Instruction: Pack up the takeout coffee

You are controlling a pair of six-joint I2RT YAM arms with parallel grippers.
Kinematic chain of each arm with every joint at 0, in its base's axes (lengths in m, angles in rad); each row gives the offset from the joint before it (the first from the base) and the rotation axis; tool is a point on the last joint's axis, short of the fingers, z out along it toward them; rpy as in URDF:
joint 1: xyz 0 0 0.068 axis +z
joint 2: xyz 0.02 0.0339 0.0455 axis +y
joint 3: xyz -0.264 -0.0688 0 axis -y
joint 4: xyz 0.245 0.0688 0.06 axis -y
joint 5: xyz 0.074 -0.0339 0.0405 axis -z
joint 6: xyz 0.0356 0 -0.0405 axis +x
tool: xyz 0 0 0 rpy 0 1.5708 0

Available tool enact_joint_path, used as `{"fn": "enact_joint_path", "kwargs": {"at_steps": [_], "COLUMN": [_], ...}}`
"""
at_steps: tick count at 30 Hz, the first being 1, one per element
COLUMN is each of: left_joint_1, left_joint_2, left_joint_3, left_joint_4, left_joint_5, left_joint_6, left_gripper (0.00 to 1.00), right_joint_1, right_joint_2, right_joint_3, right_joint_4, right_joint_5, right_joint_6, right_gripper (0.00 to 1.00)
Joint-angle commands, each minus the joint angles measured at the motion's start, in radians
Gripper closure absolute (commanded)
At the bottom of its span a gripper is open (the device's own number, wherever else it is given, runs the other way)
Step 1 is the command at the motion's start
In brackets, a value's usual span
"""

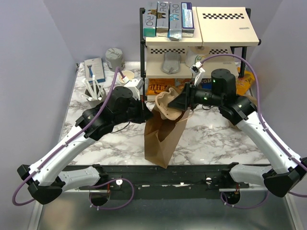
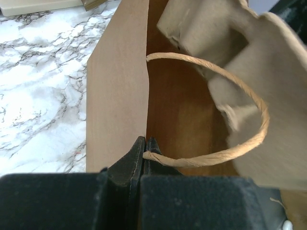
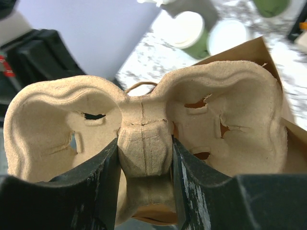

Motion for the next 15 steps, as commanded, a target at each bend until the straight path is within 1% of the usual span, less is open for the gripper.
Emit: {"fn": "enact_joint_path", "kwargs": {"at_steps": [1,2,4,8,9,11,15], "left_joint_1": [0.003,0.004,0.006,0.010,0.012,0.013,0.020], "left_joint_2": [-0.026,-0.029,-0.032,-0.024,-0.018,-0.012,0.004], "left_joint_3": [-0.009,-0.009,-0.008,0.004,0.004,0.009,0.014], "left_joint_4": [-0.009,-0.012,-0.012,-0.026,-0.026,-0.026,-0.020], "left_joint_5": [0.008,0.005,0.009,0.008,0.011,0.023,0.035], "left_joint_6": [0.025,0.027,0.031,0.040,0.040,0.042,0.042], "left_gripper": [1.00,1.00,1.00,1.00,1.00,1.00,1.00], "right_joint_1": [-0.006,-0.006,-0.006,-0.005,-0.005,-0.003,0.023], "right_joint_2": [0.018,0.024,0.031,0.044,0.044,0.043,0.044], "right_joint_3": [0.096,0.116,0.115,0.122,0.125,0.124,0.125], "right_joint_4": [-0.174,-0.226,-0.248,-0.300,-0.306,-0.315,-0.337], "right_joint_5": [0.125,0.172,0.200,0.189,0.217,0.218,0.229], "right_joint_6": [-0.177,-0.189,-0.217,-0.371,-0.382,-0.434,-0.484], "right_gripper": [0.55,0.55,0.55,0.55,0.55,0.55,0.55]}}
